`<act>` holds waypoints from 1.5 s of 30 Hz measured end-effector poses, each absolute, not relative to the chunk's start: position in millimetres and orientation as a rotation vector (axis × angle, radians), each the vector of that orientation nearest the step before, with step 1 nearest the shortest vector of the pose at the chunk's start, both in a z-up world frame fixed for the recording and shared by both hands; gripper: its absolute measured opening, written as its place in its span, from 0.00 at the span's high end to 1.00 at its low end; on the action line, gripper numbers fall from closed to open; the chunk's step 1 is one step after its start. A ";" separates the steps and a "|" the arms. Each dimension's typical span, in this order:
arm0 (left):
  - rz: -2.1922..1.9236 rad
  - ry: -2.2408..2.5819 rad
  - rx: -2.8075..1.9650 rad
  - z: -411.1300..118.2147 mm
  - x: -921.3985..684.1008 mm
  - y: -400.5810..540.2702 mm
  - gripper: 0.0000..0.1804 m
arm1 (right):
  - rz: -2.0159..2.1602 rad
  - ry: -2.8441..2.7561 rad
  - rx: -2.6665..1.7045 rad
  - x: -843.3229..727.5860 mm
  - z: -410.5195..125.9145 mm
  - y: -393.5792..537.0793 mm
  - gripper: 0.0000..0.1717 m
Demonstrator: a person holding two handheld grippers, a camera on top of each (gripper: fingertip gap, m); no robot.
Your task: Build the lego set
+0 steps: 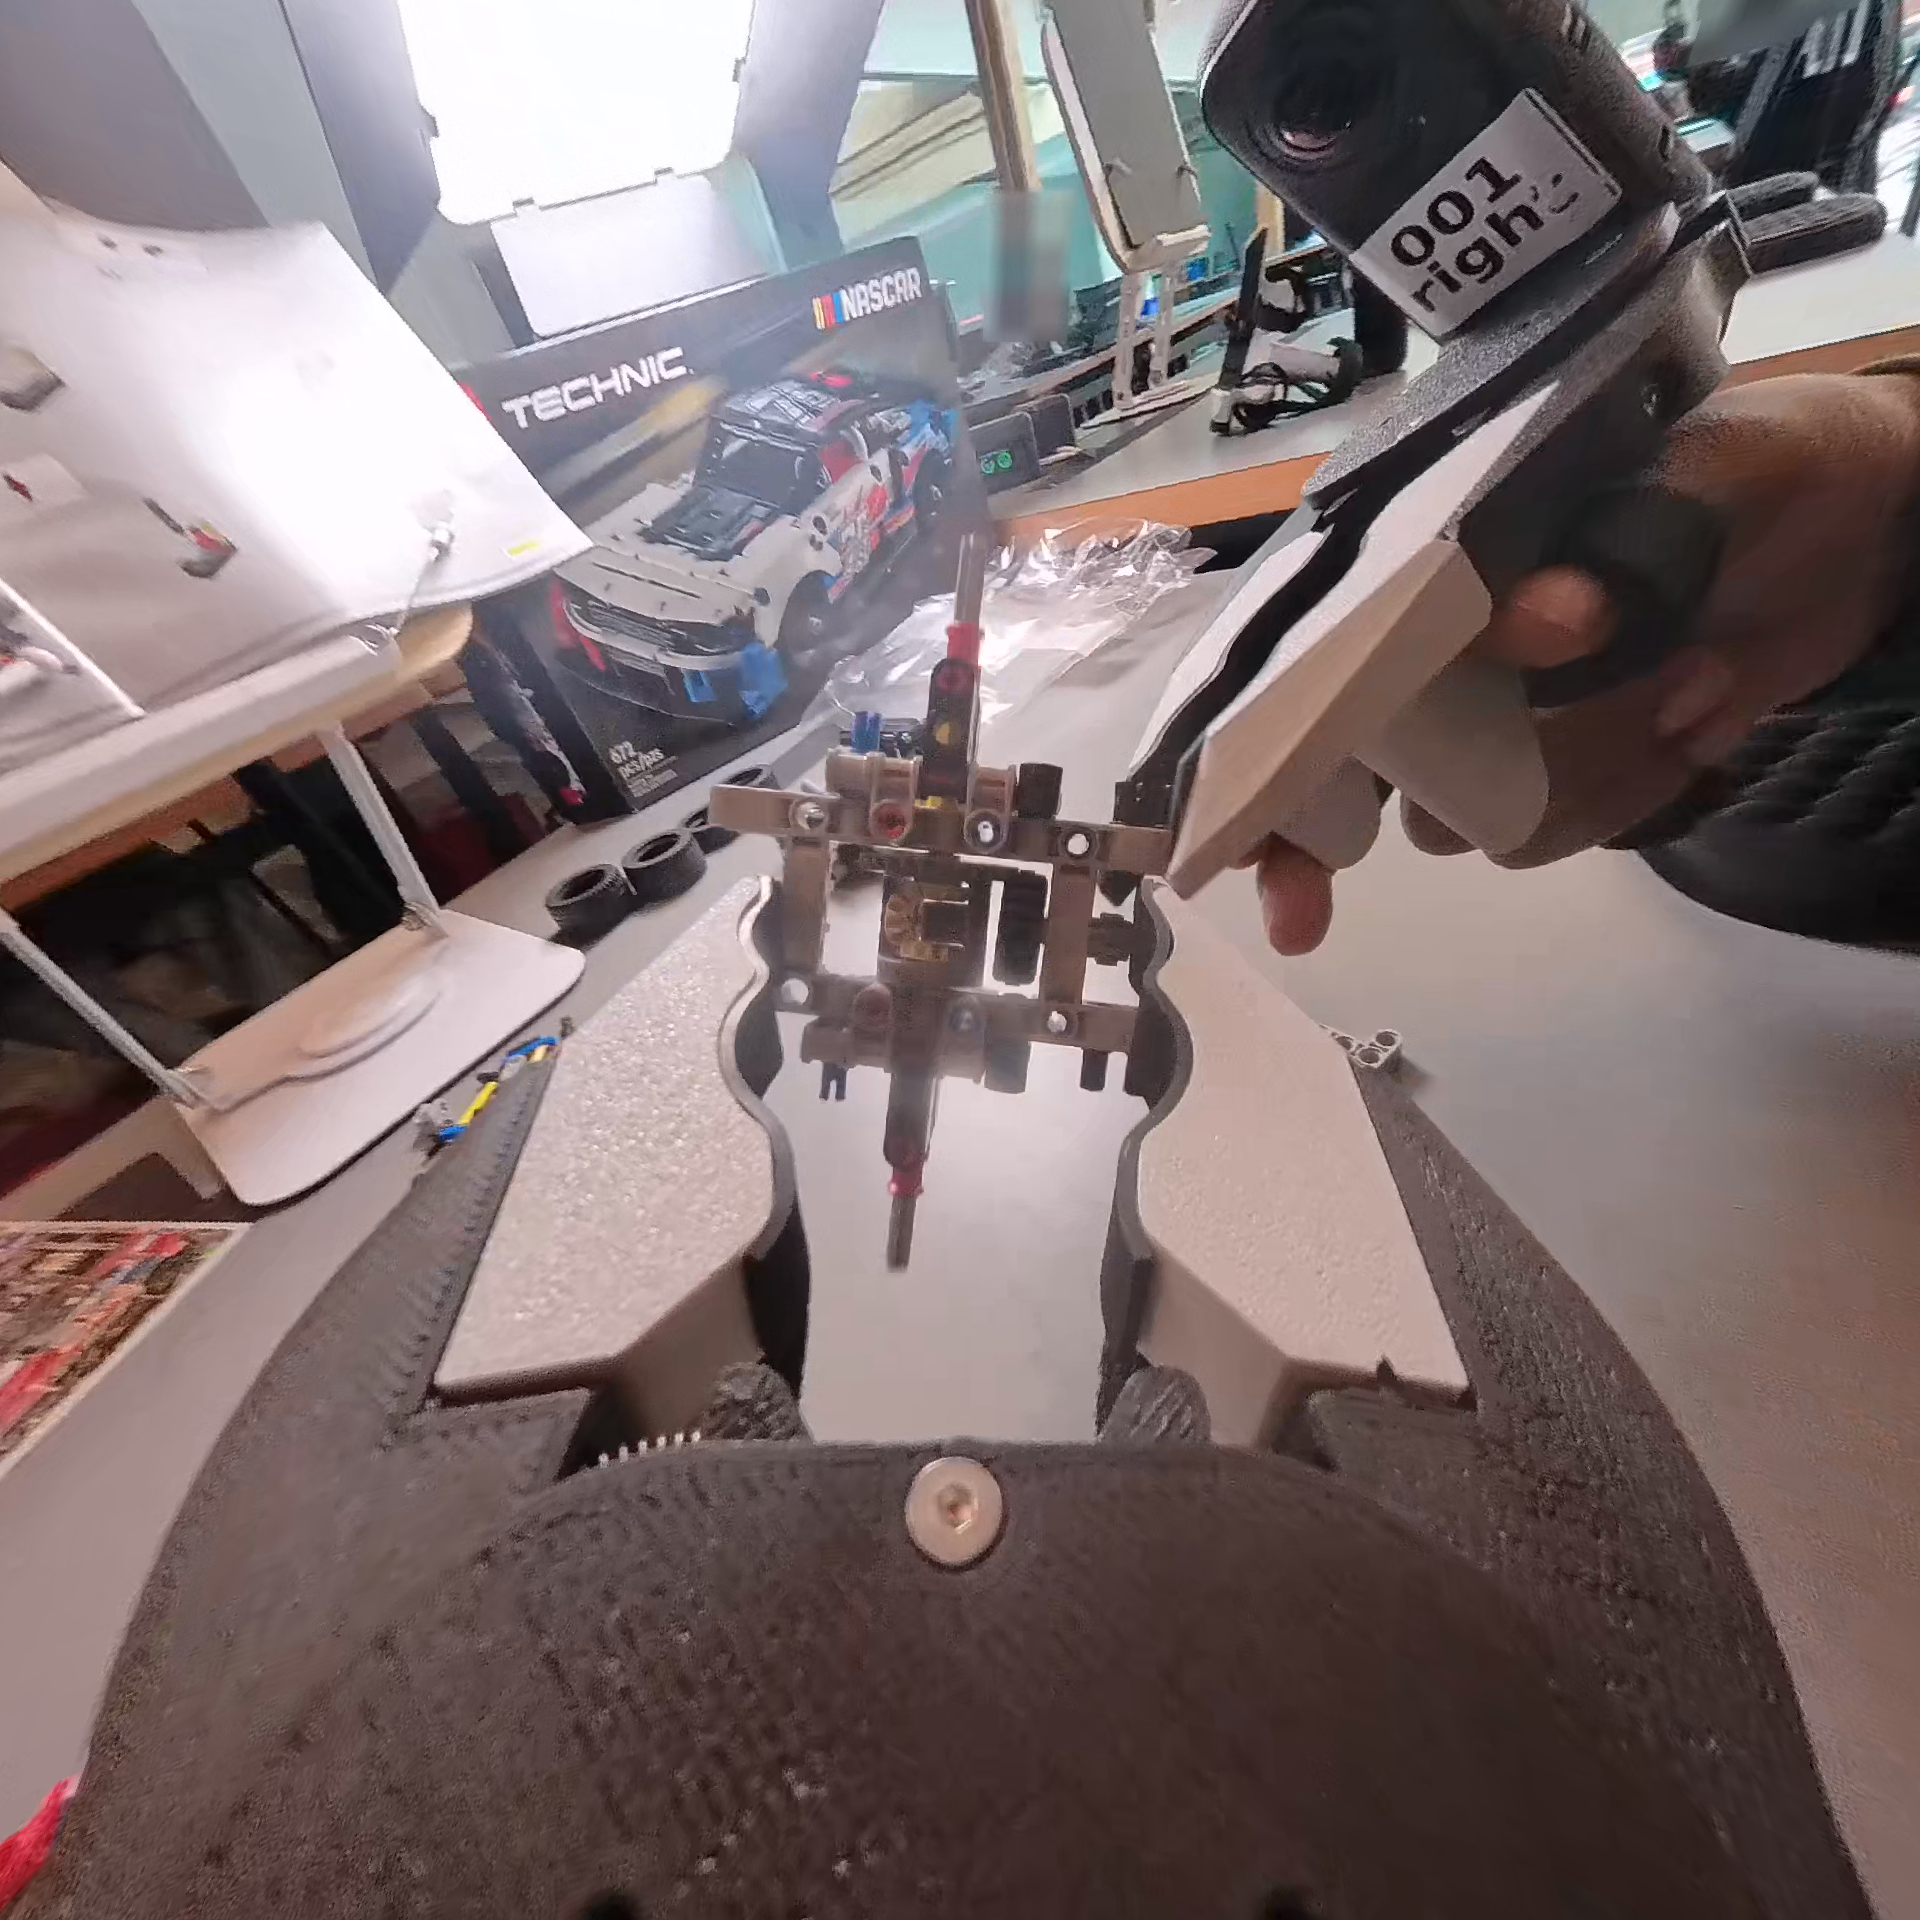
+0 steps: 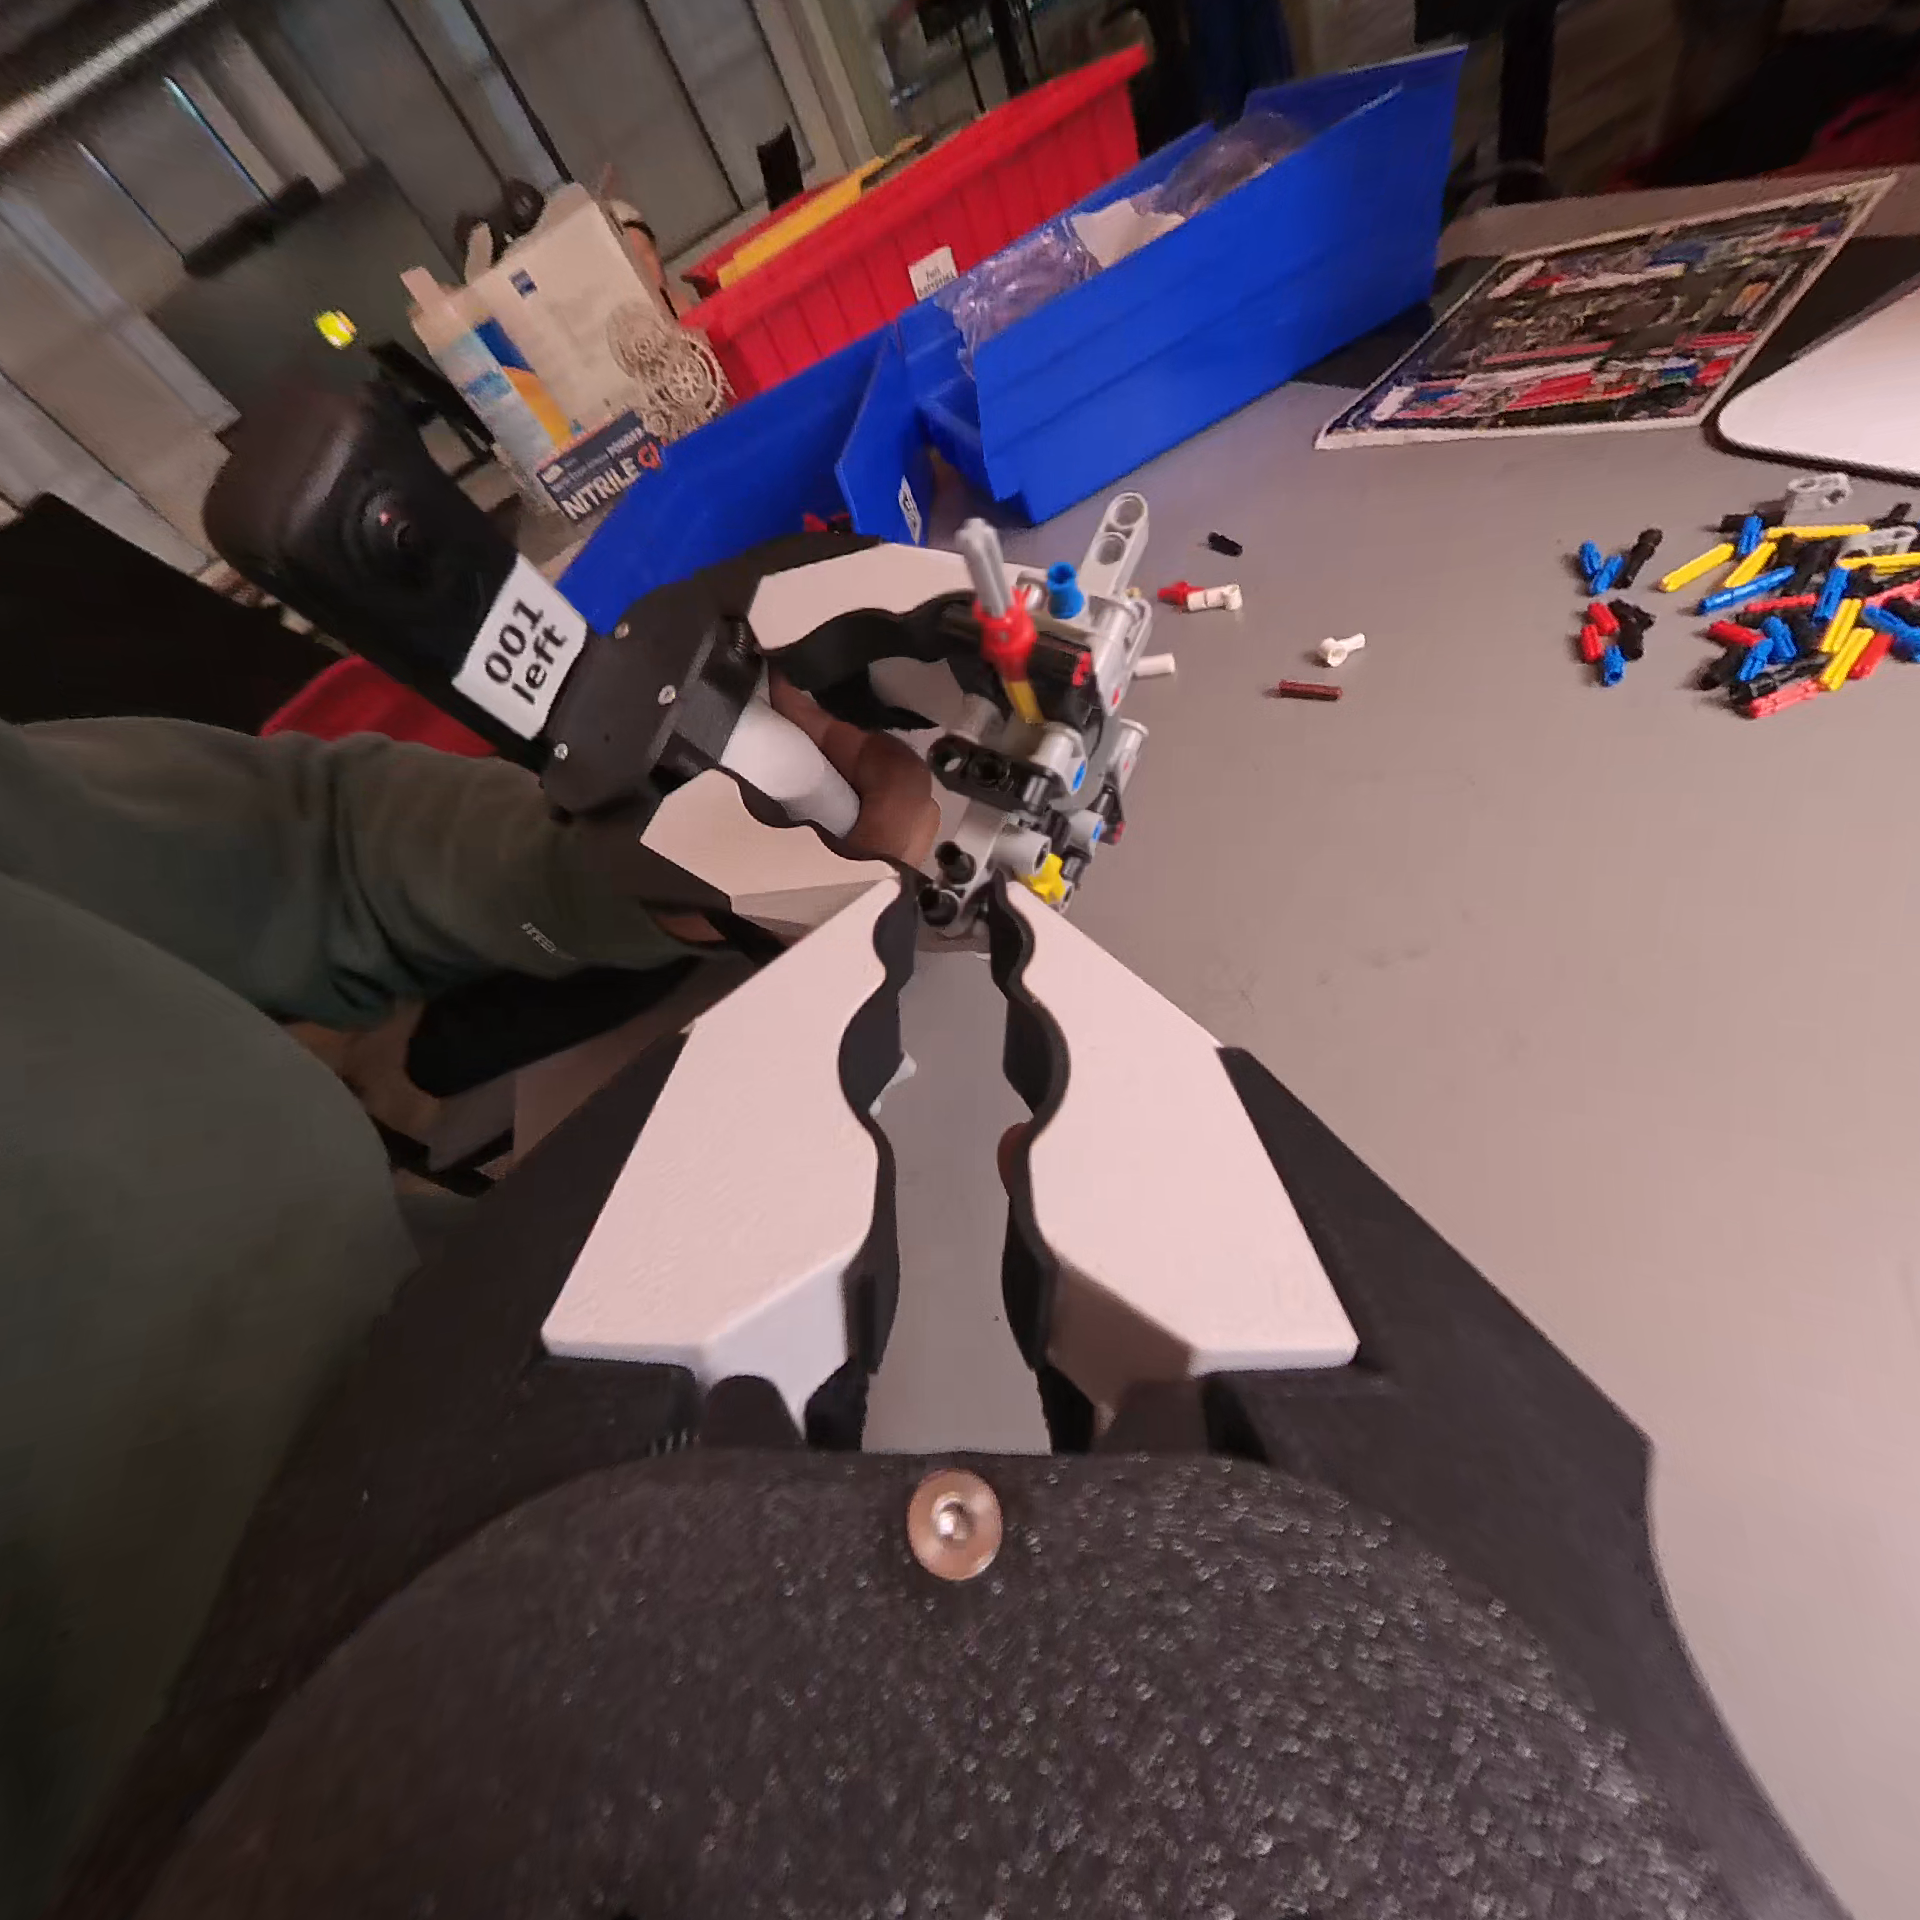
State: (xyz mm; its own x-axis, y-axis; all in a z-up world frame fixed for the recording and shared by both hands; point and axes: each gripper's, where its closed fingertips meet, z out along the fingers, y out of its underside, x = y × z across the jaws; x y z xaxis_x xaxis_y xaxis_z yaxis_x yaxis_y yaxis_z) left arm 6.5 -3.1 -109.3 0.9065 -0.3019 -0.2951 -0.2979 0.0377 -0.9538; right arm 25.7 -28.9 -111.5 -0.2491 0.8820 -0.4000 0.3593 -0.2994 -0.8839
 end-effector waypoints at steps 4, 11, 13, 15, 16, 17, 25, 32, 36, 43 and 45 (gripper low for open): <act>0.118 0.539 -1.523 -106.6 5.9 -4.0 0.64 | 1.504 -1.586 -1.565 25.2 -115.5 -23.5 0.95; -0.317 0.658 -1.499 -93.7 18.7 -25.1 0.66 | 1.303 -1.900 -1.315 47.7 -117.3 -7.3 0.97; -0.473 0.681 -1.573 -99.0 9.8 -32.1 0.64 | 1.214 -2.052 -1.265 60.7 -130.2 -8.6 0.97; -0.623 0.710 -1.673 -116.2 10.5 -39.3 0.63 | 1.192 -2.147 -1.228 67.1 -141.8 -19.8 0.97; -0.665 0.752 -1.712 -128.2 16.9 -43.4 0.63 | 1.185 -2.183 -1.218 68.4 -148.0 -25.7 0.97; -0.690 0.808 -1.750 -140.5 26.1 -48.1 0.64 | 1.177 -2.205 -1.212 68.3 -153.1 -30.3 0.97; -0.694 0.920 -1.837 -168.1 60.6 -53.7 0.81 | 1.160 -2.269 -1.162 64.4 -154.1 -44.8 0.97; -0.605 0.868 -1.755 -157.1 61.0 -44.4 0.89 | 1.155 -2.167 -1.110 65.3 -138.8 -39.8 0.96; -0.547 0.863 -1.728 -154.0 57.5 -41.3 0.89 | 1.033 -2.165 -1.199 85.3 -150.8 -18.1 0.88; -0.518 0.875 -1.740 -161.1 53.5 -38.8 0.89 | 0.772 -2.200 -1.385 97.0 -198.8 -3.8 0.82; -0.505 0.875 -1.745 -162.0 52.9 -38.2 0.89 | 0.726 -2.225 -1.412 94.1 -207.1 -2.2 0.80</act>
